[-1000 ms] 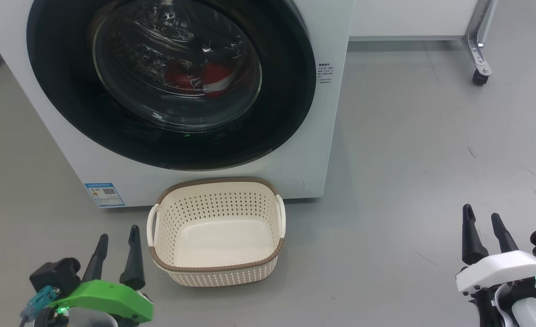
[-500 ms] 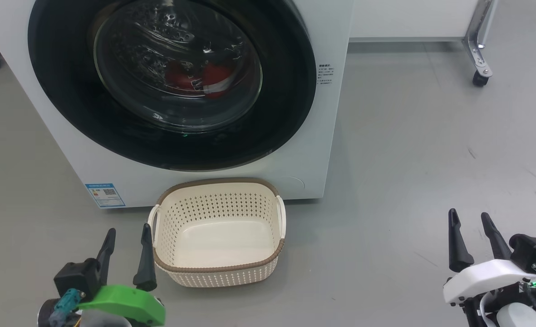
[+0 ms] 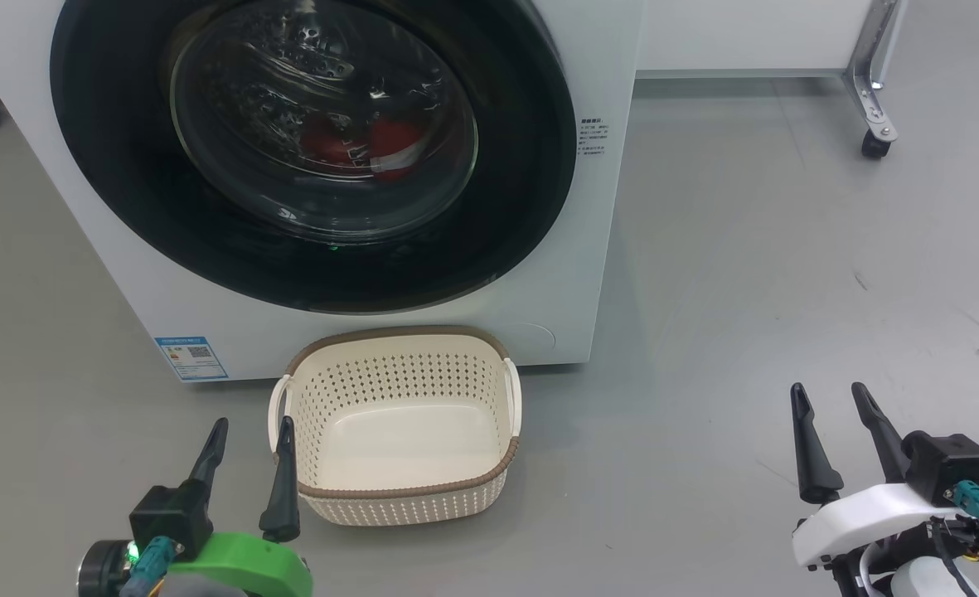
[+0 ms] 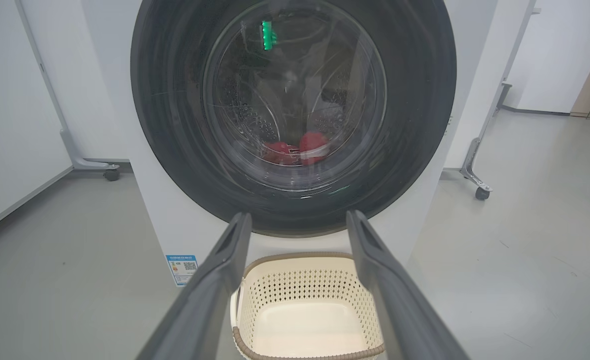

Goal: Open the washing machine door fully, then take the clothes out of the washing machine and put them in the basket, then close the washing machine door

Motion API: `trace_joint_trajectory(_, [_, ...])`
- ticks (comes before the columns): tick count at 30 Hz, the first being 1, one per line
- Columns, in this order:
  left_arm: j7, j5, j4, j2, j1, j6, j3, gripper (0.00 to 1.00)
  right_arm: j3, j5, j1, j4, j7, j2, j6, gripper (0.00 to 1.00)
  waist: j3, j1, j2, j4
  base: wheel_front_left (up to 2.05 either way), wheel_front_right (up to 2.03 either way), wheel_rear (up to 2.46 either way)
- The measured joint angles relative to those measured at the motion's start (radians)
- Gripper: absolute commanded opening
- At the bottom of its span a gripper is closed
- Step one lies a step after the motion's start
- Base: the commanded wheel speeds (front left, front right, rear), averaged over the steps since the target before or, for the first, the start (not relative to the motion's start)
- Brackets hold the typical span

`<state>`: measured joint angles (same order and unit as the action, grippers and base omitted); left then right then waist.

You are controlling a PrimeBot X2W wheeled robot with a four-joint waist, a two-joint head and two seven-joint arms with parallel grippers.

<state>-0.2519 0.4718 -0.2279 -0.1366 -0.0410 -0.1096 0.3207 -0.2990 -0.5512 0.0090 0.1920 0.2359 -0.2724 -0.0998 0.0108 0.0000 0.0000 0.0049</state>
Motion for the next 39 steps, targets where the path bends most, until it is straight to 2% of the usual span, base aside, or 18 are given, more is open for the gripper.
trace_joint_trajectory(18, [0.0,-0.001,-0.025,0.018,0.0,-0.005,-0.02,1.0,0.009,0.002,0.011,0.003,0.002,0.005,-0.002,1.0,0.002,0.0,0.0,0.003,0.0,0.0,0.0])
trace_joint_trajectory(19, [0.0,-0.001,-0.026,0.019,0.0,-0.005,-0.021,1.0,0.008,0.009,0.011,0.003,0.005,0.005,-0.003,0.84,0.002,0.0,0.0,0.003,0.0,0.0,0.0])
trace_joint_trajectory(20, [0.0,-0.002,-0.026,0.02,0.0,-0.005,-0.021,1.0,0.008,0.013,0.011,0.004,0.007,0.005,-0.008,0.17,0.002,0.0,0.0,0.003,0.0,0.0,0.0])
trace_joint_trajectory(21, [0.0,-0.002,-0.026,0.021,0.0,-0.005,-0.021,1.0,0.008,0.016,0.011,0.004,0.008,0.005,-0.008,0.0,0.002,0.0,0.0,0.003,0.0,0.0,0.0])
trace_joint_trajectory(34, [0.0,-0.01,-0.034,0.026,0.0,-0.008,-0.021,1.0,0.012,0.004,0.011,0.004,0.007,0.016,-0.007,0.0,0.002,0.0,0.0,0.003,0.0,0.0,0.0])
trace_joint_trajectory(39, [0.0,-0.012,-0.034,0.028,0.0,-0.008,-0.02,1.0,0.029,-0.035,0.011,0.003,0.008,0.03,0.007,0.0,-0.002,0.0,0.0,0.004,0.0,0.0,0.0])
